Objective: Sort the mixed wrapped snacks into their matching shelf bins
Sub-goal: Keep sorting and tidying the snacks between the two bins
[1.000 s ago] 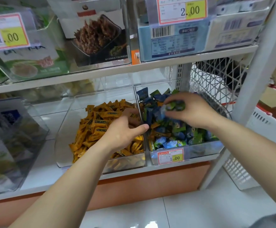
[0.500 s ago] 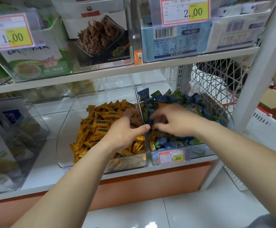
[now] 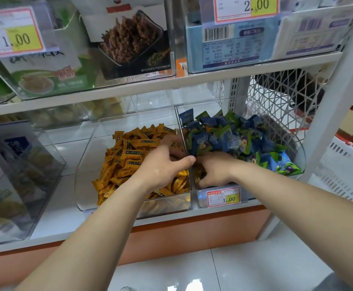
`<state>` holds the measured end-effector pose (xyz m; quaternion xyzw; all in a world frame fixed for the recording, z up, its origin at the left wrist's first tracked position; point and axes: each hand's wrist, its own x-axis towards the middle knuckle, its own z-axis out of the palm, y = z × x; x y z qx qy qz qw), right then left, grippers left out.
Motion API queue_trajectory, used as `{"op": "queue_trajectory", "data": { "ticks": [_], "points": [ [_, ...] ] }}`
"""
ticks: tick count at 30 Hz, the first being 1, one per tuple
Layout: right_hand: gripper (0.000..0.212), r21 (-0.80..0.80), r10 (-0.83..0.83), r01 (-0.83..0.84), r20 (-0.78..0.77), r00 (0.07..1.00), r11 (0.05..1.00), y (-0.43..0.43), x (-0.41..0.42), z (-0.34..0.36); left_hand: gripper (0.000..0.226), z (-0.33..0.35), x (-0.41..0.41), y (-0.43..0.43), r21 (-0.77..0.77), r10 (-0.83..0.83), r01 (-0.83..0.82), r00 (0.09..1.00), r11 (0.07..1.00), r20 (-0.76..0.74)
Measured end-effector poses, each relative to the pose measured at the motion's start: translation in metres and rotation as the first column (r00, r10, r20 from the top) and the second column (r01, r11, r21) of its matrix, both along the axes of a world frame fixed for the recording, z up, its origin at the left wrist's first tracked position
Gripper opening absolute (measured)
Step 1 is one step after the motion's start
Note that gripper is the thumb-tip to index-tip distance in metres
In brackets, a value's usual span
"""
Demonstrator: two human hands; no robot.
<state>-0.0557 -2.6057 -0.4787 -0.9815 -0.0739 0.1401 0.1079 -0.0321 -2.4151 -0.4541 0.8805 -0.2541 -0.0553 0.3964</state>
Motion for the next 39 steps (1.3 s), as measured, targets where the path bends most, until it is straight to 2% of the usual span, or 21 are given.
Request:
{"op": "queue_trajectory", "data": {
  "ticks": [4,7,9,12,16,18,19,21,22,24,26,28,31,33,34,37,39],
  "points": [
    [0.049,0.081,-0.046,0.059,-0.145,0.988,0.995,0.007,0.005,-0.005,0.053,0.001,-0.001,0.000,0.004,0.002,-0.002,1.000,1.000,-0.009],
    [0.038,0.105,-0.057,0.076,-0.170,0.984,0.992,0.008,0.008,-0.005,0.053,0.002,-0.001,0.000,0.001,0.000,0.000,1.000,1.000,-0.020],
    [0.024,0.180,-0.051,0.083,-0.177,0.983,0.980,0.003,0.008,0.000,0.056,0.002,-0.001,0.000,0.004,-0.001,0.001,1.000,1.000,-0.018],
    [0.018,0.334,-0.082,0.126,-0.142,0.986,0.934,-0.009,0.005,0.011,0.057,0.001,-0.001,0.000,0.010,-0.003,0.003,1.000,1.000,-0.018],
    [0.009,0.549,-0.205,0.180,-0.016,0.979,0.816,-0.025,-0.003,0.024,0.057,0.003,0.000,0.001,0.015,-0.001,0.001,1.000,1.000,-0.029],
    [0.009,0.662,-0.299,0.187,0.059,0.952,0.726,-0.032,-0.006,0.032,0.056,0.003,0.000,0.001,0.015,-0.006,0.006,0.999,1.000,-0.032],
    [0.009,0.741,-0.356,0.191,0.069,0.932,0.644,-0.034,-0.007,0.036,0.053,0.004,0.000,0.000,0.014,-0.002,0.003,1.000,1.000,-0.008],
    [0.009,0.890,-0.426,0.183,0.013,0.904,0.416,-0.036,-0.011,0.043,0.052,0.007,-0.002,-0.002,0.038,0.038,-0.043,0.990,0.998,0.134],
    [0.009,0.935,-0.436,0.170,-0.019,0.900,0.311,-0.034,-0.014,0.046,0.055,0.009,-0.003,-0.004,0.050,0.061,-0.074,0.974,0.996,0.219],
    [0.006,0.977,-0.427,0.139,-0.058,0.903,0.162,-0.026,-0.019,0.051,0.063,0.015,-0.007,-0.010,0.025,0.073,-0.085,0.950,0.996,0.305],
    [0.005,0.994,-0.392,0.094,-0.067,0.918,0.051,-0.016,-0.022,0.054,0.065,0.019,-0.013,-0.017,-0.071,0.027,-0.007,0.957,0.997,0.290],
    [0.010,0.998,-0.383,0.058,-0.059,0.922,-0.015,-0.006,-0.025,0.057,0.057,0.020,-0.020,-0.024,-0.174,-0.017,0.069,0.959,0.982,0.282],
    [0.012,0.995,-0.403,0.056,-0.086,0.911,-0.086,0.007,-0.026,0.058,0.044,0.022,-0.024,-0.027,-0.269,0.064,0.033,0.937,0.962,0.344],
    [0.018,0.995,-0.413,0.072,-0.096,0.906,-0.073,0.011,-0.027,0.058,0.038,0.025,-0.022,-0.024,-0.292,0.125,-0.016,0.924,0.956,0.361],
    [0.016,0.996,-0.419,0.086,-0.079,0.904,-0.004,0.011,-0.026,0.058,0.034,0.026,-0.019,-0.022,-0.301,0.145,-0.035,0.926,0.953,0.349],
    [0.016,0.952,-0.487,0.112,0.043,0.872,0.284,0.004,-0.020,0.059,0.025,0.026,-0.008,-0.007,-0.288,0.206,-0.124,0.939,0.950,0.275],
    [0.012,0.877,-0.548,0.113,0.187,0.815,0.467,-0.006,-0.013,0.053,0.027,0.023,0.001,0.008,-0.191,0.244,-0.199,0.937,0.961,0.250]
  ]
}}
